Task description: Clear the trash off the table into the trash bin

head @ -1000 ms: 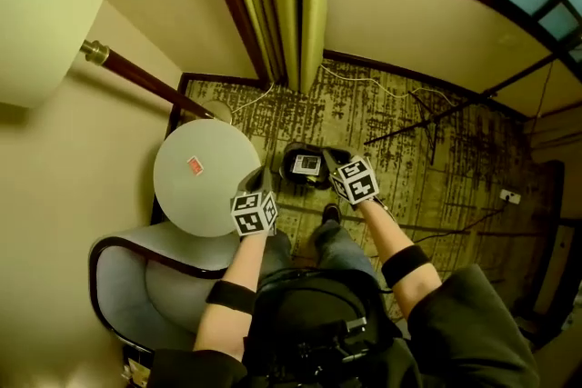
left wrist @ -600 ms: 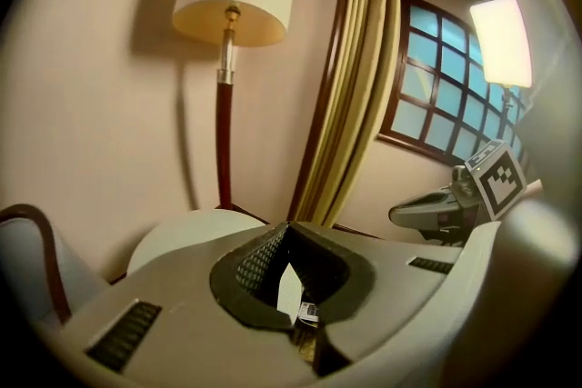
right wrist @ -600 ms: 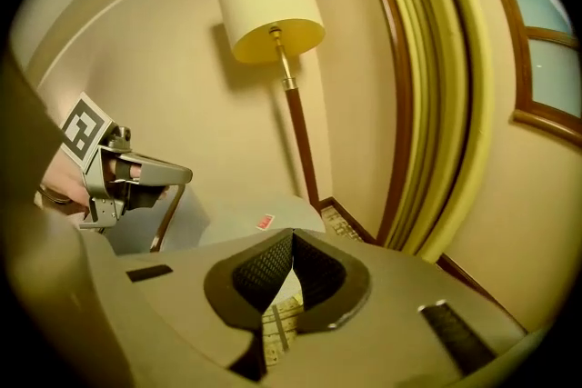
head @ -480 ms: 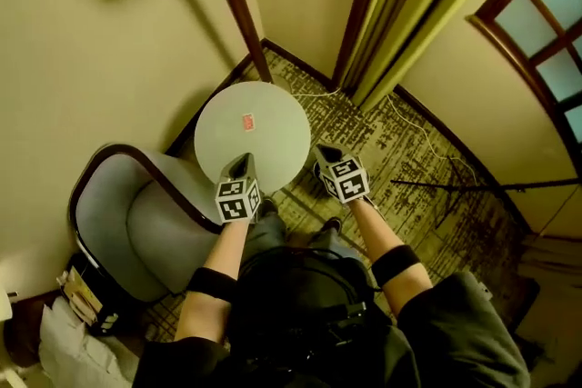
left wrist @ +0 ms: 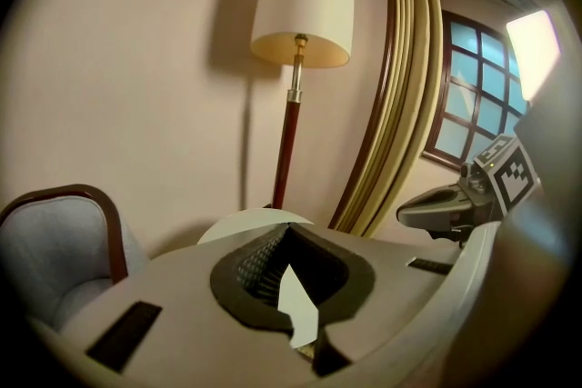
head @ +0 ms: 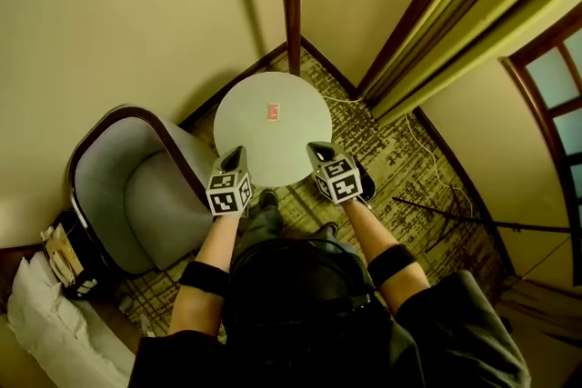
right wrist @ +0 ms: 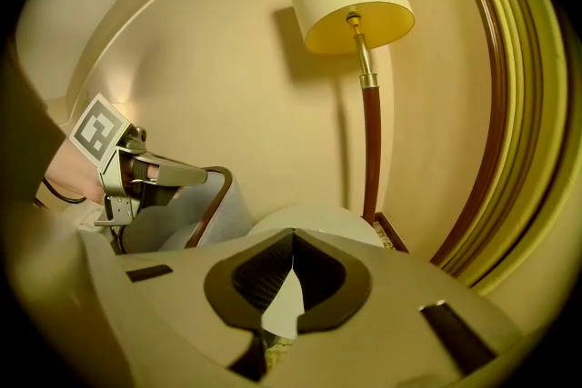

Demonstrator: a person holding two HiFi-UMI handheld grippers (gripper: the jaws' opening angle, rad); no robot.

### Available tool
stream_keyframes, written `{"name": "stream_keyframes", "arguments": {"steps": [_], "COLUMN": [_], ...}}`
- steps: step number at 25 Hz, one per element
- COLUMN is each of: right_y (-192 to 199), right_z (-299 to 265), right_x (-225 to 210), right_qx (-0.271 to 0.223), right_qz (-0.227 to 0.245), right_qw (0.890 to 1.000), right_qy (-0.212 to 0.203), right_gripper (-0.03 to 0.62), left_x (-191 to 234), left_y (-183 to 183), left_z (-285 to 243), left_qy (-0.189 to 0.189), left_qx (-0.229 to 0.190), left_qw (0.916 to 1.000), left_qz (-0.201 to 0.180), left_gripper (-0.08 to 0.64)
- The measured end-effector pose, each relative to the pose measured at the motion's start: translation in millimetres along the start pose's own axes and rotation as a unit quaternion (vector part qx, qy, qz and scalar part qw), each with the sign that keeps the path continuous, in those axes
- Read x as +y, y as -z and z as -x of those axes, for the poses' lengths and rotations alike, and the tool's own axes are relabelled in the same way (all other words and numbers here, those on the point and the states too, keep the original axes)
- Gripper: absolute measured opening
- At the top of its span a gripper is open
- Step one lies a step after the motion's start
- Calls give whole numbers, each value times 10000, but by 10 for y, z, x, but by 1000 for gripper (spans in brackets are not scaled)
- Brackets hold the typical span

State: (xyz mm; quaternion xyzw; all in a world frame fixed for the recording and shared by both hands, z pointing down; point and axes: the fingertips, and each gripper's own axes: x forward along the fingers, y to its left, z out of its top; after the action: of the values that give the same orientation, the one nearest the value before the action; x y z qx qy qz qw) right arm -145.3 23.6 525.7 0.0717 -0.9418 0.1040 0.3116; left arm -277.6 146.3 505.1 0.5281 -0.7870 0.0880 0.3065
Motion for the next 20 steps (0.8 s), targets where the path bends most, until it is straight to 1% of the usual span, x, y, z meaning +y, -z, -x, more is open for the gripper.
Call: {"name": "stream_keyframes", "arguments": {"steps": [2,7,10,14,17,20], "right_y": [-18,-25,-29,-21,90,182], "right_z": [-18,-1,9,-22,-126,-284], "right_x": [-6,-40,-88,-199,-386,-507], "right_qx": [25,54,68,105,171,201], "right_qz": [16,-27,-67,-186,-245,-456], "right_qw": [10000,10000,9999,9997,9994,9984], "right_qy": [-3,25,69,133,191,254], "right_gripper": [2,2,2,2,2,2], "left_x": [16,-15,-18,-101,-173,-205], "left_y": [-13,4,71,113,189,299], "left_z": [-7,-58,-179,-408,-743,-1121], "left_qy": [18,65,78,189,308,464], "left_qx": [-2,87,250,544,740,1069], "left_qw": [10000,9999,9996,9982,9967,9931], "left_qz": [-9,127,118,177,153,122], "left_gripper": [1,1,1,2,55,113]}}
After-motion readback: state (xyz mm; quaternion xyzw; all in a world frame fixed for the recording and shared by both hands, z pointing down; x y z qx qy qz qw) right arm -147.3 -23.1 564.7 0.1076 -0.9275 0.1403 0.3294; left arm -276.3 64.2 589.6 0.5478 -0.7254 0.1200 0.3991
